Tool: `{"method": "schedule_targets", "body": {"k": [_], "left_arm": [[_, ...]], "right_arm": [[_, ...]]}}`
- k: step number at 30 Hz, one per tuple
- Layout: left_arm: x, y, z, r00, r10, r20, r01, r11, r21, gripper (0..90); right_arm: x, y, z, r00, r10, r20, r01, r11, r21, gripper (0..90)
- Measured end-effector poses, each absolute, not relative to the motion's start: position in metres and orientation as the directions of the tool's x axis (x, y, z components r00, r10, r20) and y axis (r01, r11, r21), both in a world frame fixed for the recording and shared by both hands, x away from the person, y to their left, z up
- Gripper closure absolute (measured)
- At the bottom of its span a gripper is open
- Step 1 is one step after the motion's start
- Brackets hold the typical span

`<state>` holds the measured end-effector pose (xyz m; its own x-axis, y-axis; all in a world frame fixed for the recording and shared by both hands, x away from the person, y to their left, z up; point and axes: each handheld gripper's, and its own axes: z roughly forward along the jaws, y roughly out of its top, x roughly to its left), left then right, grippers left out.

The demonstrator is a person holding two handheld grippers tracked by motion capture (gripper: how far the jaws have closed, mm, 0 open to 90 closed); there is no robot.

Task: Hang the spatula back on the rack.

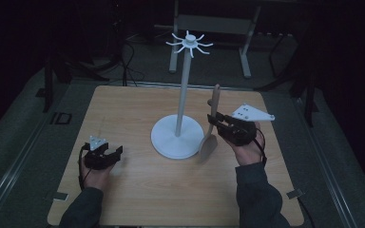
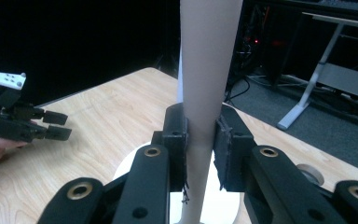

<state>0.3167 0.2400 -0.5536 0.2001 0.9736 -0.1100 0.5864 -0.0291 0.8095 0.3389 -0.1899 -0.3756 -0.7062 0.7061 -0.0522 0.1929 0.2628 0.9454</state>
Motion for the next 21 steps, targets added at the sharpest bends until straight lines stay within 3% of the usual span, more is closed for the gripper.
{"method": "schedule_targets", "body": {"k": [21], "left_arm": [[0.317, 0.240, -0.553, 0.199, 0.974, -0.112, 0.585, -0.026, 0.811, 37.6]], "right_arm": [[0.350, -0.185, -0.350, -0.690, 0.722, -0.051, 0.171, 0.231, 0.958, 76.0]]}}
